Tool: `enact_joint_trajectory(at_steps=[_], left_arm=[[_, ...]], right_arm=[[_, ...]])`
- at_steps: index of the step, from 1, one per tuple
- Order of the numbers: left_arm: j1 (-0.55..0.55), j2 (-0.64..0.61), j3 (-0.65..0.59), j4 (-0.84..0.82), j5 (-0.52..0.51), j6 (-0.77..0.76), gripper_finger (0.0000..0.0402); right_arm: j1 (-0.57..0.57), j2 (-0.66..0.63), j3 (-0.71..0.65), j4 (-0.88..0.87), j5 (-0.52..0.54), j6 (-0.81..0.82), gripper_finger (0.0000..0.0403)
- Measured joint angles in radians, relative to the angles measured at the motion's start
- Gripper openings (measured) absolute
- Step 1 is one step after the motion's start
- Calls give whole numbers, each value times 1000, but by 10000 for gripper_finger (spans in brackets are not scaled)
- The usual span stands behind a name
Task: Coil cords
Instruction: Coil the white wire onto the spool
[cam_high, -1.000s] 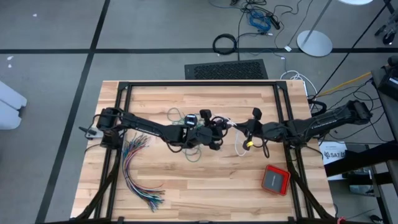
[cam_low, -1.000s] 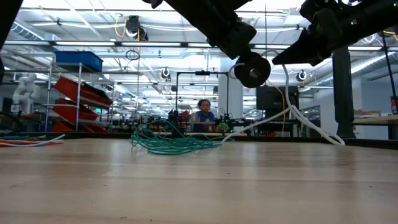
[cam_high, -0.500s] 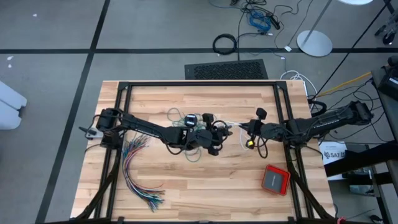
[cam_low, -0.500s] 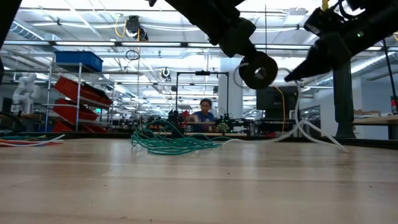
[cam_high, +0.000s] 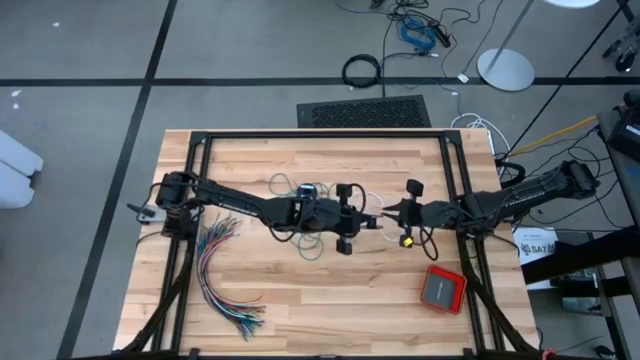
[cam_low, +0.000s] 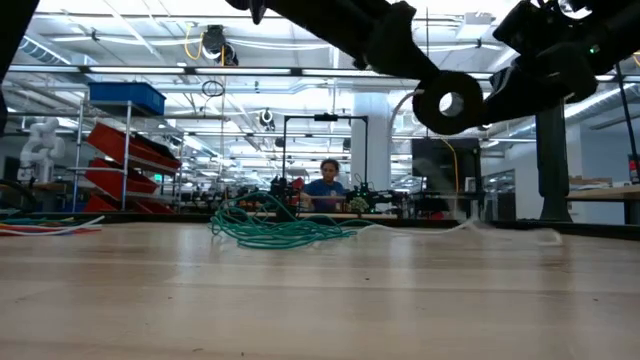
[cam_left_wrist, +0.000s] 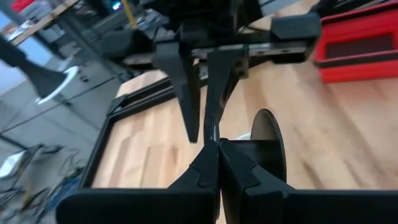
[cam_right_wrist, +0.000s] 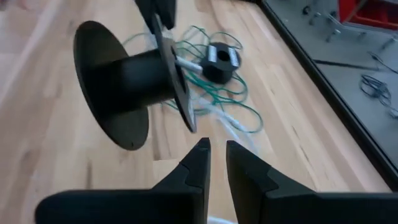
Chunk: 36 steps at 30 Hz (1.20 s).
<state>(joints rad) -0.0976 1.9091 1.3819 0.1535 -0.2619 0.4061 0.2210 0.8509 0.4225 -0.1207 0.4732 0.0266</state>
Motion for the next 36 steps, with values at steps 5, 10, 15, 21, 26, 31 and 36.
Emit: enact_joint_trajectory(at_steps=[5,10,15,21,26,31,36], left_arm=[[20,0,0,0,95,-8,0],[19,0,0,40,143,-7,0],[24,0,0,51,171,-8,0],[25,0,0,49,179,-8,0],[25,-6,0,43,154,0,0],[28,-12,0,23,137,10,0],[32,-12,0,20,148,13,0]], right_arm=[[11,0,0,50,-33,-35,40],[11,1,0,54,-75,-42,41],[10,20,0,90,-109,-52,41],[10,45,0,103,-112,-65,39],[10,44,0,7,-113,-48,39],[10,31,0,-31,-134,-26,40],[11,29,0,-7,-140,-34,48]])
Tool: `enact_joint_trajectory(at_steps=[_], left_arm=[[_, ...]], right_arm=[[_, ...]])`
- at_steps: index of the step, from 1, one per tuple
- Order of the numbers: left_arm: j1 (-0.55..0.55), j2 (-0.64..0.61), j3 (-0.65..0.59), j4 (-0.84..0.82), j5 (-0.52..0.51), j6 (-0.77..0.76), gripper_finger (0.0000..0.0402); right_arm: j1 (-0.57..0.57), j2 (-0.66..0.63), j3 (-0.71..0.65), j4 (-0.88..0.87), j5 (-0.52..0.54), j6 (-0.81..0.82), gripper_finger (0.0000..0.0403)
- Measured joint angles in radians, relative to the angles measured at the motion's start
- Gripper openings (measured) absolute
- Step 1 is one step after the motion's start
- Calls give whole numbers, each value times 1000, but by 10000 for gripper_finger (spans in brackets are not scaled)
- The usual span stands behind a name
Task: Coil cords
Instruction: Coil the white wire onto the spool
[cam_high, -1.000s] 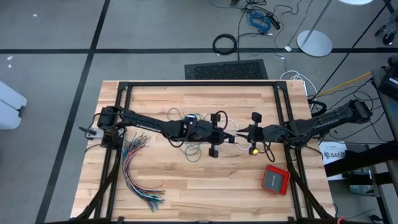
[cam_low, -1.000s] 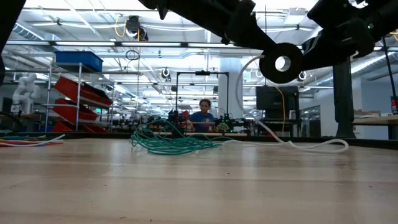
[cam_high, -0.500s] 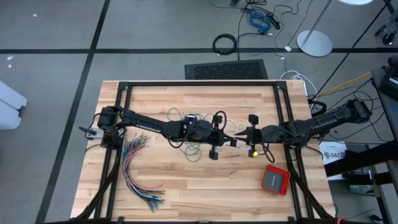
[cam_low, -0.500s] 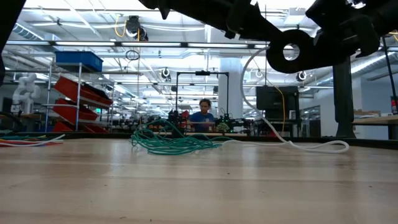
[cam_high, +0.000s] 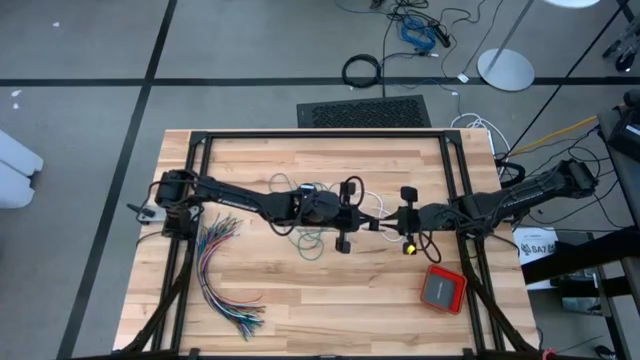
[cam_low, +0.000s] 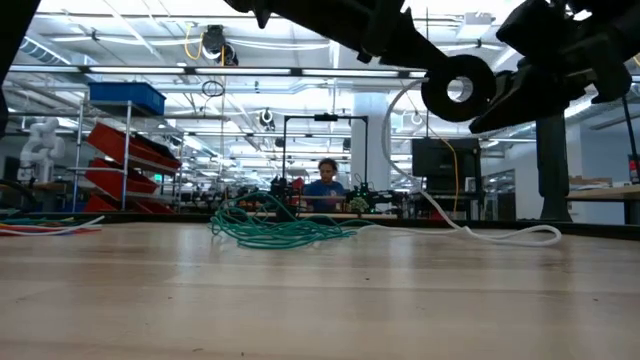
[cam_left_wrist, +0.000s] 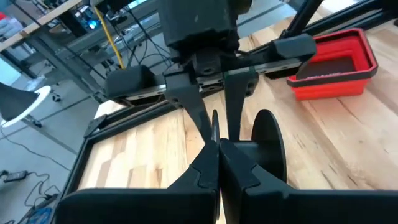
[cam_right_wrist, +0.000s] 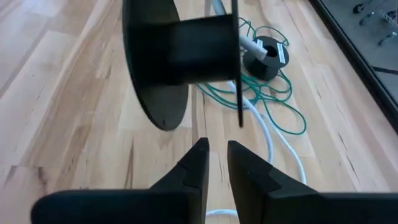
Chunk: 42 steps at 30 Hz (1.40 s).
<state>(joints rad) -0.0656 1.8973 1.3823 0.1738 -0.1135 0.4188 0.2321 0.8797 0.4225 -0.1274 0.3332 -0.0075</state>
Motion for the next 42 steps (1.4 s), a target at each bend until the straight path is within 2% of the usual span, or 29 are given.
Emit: enact_joint_trajectory(at_steps=[15,27,37,42], left_arm=[[2,-1,0,0,36,-21,0],[3,-2,2,-3,69,-45,0],[17,-4,3,-95,96,-93,7],[18,-4,3,-108,95,-94,9]], right_arm=[[8,1,-1,82,-46,-32,68],[12,1,-2,117,-41,-56,45],[11,2,-3,116,-45,-84,5],[11,2,-3,118,-46,-87,1]])
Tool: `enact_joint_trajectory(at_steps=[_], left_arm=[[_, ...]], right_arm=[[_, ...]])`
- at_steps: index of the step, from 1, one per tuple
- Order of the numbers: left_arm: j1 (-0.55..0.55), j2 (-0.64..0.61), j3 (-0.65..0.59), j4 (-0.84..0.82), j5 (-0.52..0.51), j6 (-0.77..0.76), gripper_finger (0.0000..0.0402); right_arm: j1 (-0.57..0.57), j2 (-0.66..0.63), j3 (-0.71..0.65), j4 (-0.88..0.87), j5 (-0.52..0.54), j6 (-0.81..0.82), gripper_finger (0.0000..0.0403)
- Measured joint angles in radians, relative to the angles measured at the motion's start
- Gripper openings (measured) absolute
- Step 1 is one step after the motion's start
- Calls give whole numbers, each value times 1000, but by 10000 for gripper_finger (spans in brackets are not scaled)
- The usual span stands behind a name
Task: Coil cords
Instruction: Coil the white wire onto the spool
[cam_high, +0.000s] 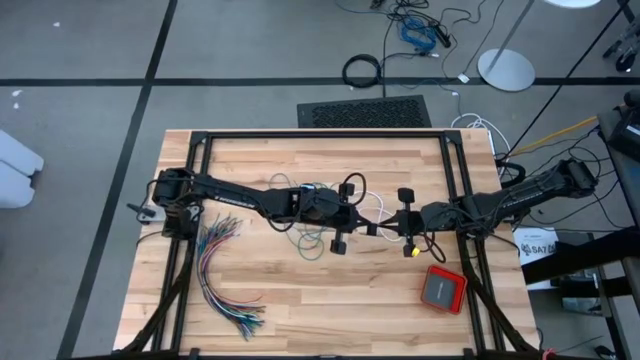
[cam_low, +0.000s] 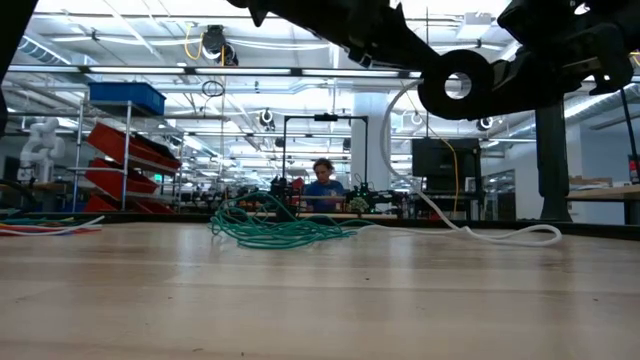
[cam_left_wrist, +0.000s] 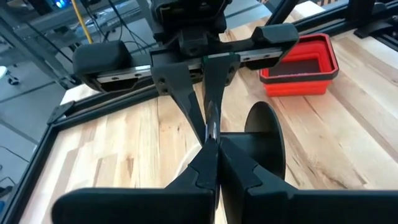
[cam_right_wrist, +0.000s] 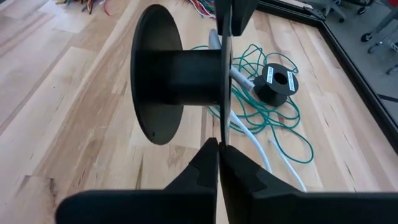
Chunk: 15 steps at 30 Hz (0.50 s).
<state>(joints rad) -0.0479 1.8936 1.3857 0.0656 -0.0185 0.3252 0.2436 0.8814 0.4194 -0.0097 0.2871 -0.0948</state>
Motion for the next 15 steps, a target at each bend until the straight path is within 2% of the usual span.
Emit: enact_joint_trajectory(at_steps=[11,15], left_arm=[[13,2,-4,-77,-22,-7,10],[15,28,-13,-93,-27,-7,10]], right_arm=[[1,-1,0,7,-7,-3,0],[3,-10,14,123,-11,-17,0]])
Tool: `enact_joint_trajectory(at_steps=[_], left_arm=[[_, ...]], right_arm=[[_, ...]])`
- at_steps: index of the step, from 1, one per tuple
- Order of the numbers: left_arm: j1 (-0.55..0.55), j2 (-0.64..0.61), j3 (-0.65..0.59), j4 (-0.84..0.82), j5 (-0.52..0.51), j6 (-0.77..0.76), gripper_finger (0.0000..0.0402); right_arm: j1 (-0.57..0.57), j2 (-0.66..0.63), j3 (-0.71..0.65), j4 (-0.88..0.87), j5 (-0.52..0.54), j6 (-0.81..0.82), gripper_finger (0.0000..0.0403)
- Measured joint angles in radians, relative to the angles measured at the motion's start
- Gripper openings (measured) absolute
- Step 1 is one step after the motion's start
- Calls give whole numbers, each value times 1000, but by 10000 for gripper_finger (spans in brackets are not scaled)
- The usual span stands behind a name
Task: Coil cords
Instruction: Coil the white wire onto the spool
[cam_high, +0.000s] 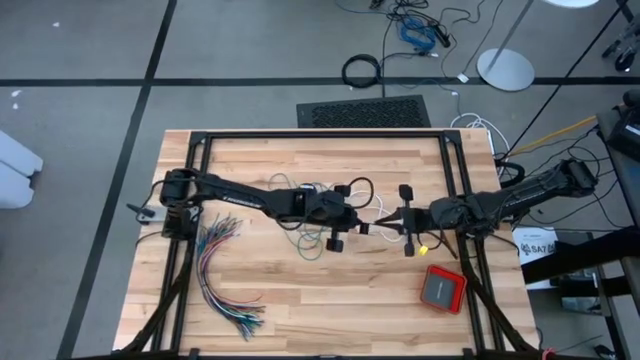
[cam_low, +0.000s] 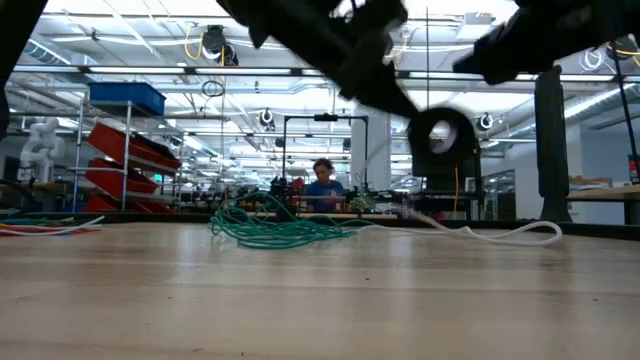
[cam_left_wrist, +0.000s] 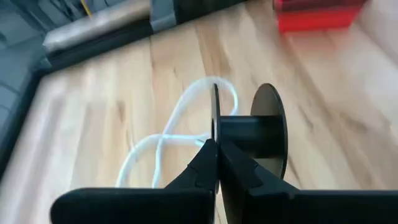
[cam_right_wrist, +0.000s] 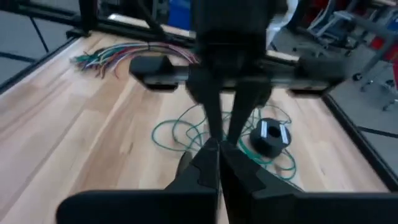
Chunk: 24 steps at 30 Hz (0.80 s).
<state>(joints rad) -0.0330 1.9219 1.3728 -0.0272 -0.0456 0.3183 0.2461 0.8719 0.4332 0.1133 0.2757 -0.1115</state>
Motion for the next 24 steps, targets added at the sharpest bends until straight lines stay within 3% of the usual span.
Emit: enact_joint_trajectory(at_steps=[7,16,20,24], left_arm=[[-4,9,6,25,-40,1,4],[-3,-1,8,43,-115,28,2],[0,-21,9,86,-136,28,1],[0,-47,9,127,-139,28,1]], right_arm=[[-2,5,2,6,-33,-9,0],[1,-53,0,-227,192,66,0],[-10,-86,0,-329,198,155,6],[-9,-87,-26,-366,197,211,37]])
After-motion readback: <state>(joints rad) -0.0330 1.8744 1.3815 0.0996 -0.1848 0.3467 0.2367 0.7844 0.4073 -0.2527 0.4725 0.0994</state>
